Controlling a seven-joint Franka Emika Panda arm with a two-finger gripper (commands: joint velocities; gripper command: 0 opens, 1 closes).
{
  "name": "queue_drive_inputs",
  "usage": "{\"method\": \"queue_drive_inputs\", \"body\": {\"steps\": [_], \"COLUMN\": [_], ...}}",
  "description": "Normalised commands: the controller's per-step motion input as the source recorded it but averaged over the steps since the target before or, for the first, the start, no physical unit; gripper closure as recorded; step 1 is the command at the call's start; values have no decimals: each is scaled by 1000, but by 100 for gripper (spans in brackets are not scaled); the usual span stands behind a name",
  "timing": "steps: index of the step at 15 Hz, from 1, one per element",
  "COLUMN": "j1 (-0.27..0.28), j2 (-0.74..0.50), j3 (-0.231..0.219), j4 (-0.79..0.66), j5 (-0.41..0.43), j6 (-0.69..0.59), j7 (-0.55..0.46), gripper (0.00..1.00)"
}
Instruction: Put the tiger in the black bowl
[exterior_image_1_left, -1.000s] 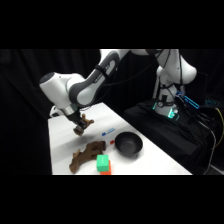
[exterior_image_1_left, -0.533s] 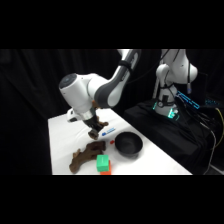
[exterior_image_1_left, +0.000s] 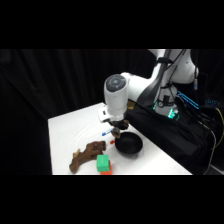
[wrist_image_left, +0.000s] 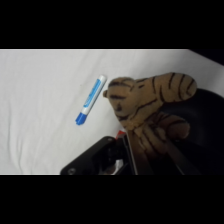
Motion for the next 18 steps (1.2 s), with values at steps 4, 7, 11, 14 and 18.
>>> {"method": "queue_drive_inputs", "body": {"steps": [4, 7, 11, 14, 18], "j1": [161, 108, -19, -109, -140], "j2": [-641, -200, 16, 107, 284], "j3": [176, 169, 26, -97, -160], "j4": [-676, -218, -9, 12, 101], "j5": [-162, -139, -113, -235, -214], "j6": [205, 291, 435, 439, 396], "j7": [385, 238, -27, -86, -163], "gripper": [97, 97, 97, 97, 97]}}
